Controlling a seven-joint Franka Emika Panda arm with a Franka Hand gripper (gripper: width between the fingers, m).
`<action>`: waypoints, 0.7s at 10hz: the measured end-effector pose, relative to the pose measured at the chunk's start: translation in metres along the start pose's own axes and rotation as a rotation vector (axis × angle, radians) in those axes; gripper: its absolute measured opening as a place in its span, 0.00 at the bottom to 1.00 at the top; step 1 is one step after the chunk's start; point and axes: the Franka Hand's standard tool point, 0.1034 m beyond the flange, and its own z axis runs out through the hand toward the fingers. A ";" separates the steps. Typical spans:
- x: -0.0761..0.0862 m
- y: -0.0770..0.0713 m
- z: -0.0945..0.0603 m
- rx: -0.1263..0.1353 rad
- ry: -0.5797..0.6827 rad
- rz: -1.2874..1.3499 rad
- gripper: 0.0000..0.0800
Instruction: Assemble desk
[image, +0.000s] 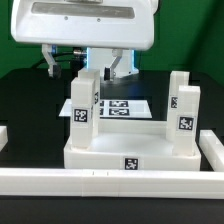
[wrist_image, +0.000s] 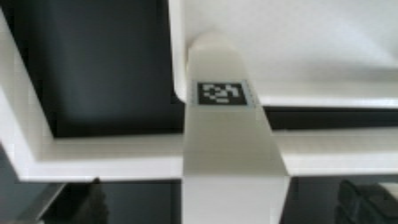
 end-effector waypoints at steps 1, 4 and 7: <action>0.001 0.005 0.000 0.008 -0.043 0.009 0.81; 0.004 -0.003 0.003 0.029 -0.127 0.017 0.81; 0.004 -0.004 0.015 0.017 -0.140 0.008 0.81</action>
Offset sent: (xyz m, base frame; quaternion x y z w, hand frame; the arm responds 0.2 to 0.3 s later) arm 0.0074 0.0165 -0.0021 0.0094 0.0028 0.0106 0.9999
